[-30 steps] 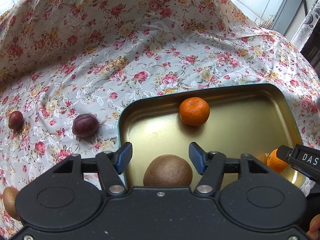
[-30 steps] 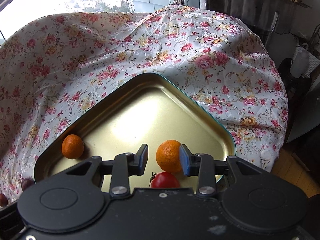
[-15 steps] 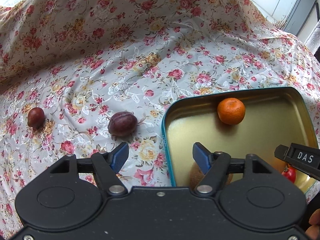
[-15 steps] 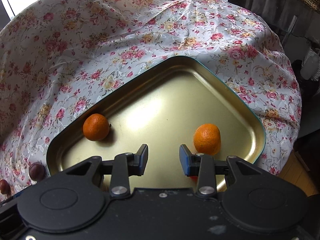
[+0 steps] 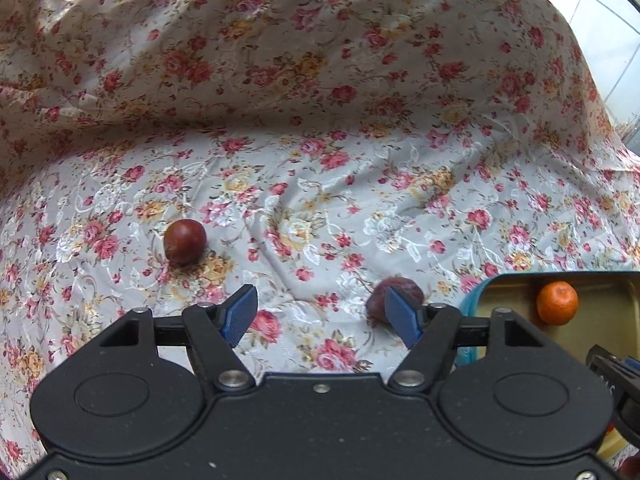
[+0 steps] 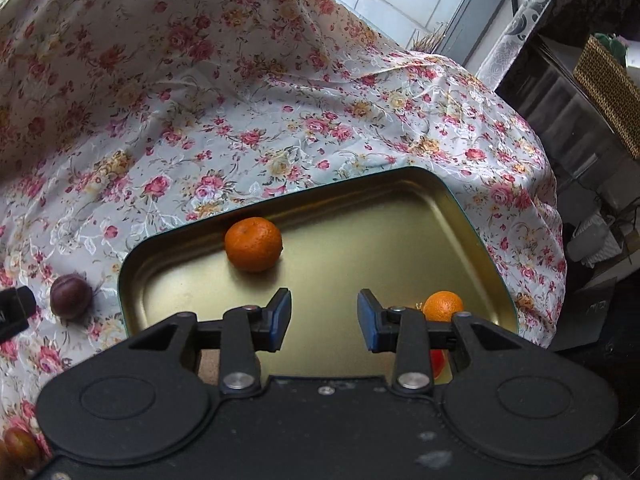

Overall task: Organize fruits
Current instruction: 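Move the left tool over a red-brown plum while the right tool approaches a dark plum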

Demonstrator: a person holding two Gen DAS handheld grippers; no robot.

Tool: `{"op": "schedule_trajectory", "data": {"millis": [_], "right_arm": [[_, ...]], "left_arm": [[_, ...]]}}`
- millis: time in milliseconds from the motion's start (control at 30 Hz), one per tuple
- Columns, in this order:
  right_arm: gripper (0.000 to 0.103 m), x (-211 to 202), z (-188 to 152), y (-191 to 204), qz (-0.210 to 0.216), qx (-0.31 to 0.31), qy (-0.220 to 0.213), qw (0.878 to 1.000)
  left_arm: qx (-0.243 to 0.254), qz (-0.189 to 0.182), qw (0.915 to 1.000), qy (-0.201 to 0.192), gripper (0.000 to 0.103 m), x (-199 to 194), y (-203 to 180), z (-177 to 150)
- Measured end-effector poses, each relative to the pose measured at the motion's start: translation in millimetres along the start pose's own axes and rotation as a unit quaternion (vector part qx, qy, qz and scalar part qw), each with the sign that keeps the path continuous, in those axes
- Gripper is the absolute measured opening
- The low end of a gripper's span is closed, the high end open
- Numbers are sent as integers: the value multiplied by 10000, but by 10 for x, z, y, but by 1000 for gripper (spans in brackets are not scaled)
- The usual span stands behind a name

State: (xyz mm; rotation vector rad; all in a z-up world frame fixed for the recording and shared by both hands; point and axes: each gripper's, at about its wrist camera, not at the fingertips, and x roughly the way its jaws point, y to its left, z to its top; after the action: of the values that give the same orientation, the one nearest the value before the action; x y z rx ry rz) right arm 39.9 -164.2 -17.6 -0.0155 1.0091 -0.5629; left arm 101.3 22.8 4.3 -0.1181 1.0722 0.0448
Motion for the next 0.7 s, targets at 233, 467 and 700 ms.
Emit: {"op": "schedule_trajectory", "data": {"millis": [233,467,700], "right_arm": [[35,-130,38,312,373,-179,-93,9991],[35,-134,89,493,1065,33,122,9942],[35,-170,101,673,1568,-32,107,9876]], "left_arm": [[-354,619,9972,211,72,182,495,83],[-391,745,9958,372,72,283,740,113],[-194,755,9957,507,72,340,770,104]]}}
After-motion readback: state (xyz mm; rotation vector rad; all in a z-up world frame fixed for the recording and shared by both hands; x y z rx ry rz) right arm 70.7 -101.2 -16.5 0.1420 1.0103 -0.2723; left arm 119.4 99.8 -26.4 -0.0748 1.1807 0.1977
